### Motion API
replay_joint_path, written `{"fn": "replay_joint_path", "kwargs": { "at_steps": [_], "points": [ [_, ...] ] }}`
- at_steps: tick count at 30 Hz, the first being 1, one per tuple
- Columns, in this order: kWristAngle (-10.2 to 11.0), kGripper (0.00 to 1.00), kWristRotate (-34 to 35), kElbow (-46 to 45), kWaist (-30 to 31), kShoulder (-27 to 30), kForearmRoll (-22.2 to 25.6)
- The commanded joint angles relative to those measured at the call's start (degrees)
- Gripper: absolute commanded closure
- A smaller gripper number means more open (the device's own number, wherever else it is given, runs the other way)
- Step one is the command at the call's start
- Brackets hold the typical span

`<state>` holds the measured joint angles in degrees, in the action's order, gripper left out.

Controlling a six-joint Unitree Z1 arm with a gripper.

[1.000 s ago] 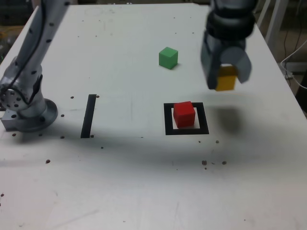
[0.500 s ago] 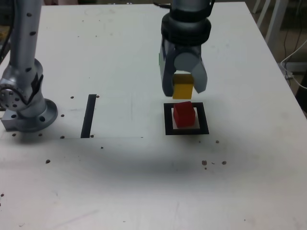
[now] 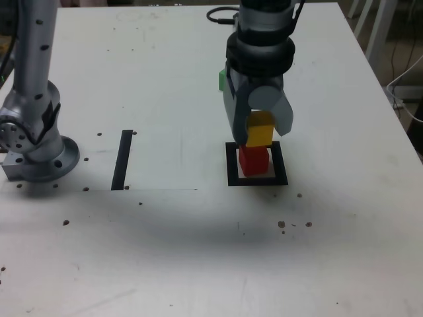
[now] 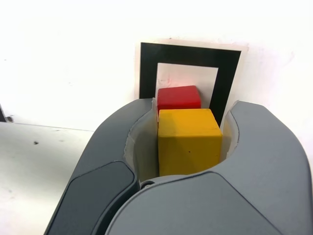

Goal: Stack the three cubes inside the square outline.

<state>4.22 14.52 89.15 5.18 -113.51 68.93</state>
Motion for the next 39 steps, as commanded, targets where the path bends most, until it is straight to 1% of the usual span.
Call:
{"fn": "replay_joint_path", "kwargs": {
  "at_steps": [1,6,13,22,28,30,34,39],
  "points": [
    [0.1,0.83,0.2,-0.2,0.0,-0.8,-0.8],
    [0.0,0.82,0.2,-0.5,0.0,-1.6,-1.2],
    [0.0,0.81,0.2,-0.4,0.0,-1.5,-0.4],
    [-0.6,0.68,0.2,-0.1,0.0,-1.7,0.7],
    [-1.3,0.66,0.2,-0.2,0.0,-2.2,0.5],
    [-1.4,0.61,0.2,-0.2,0.0,-2.3,0.5],
    [-0.9,0.44,0.1,-0.3,0.0,-2.4,0.4],
    [0.6,0.13,0.0,-0.3,0.0,-2.3,-0.1]
  ]
}}
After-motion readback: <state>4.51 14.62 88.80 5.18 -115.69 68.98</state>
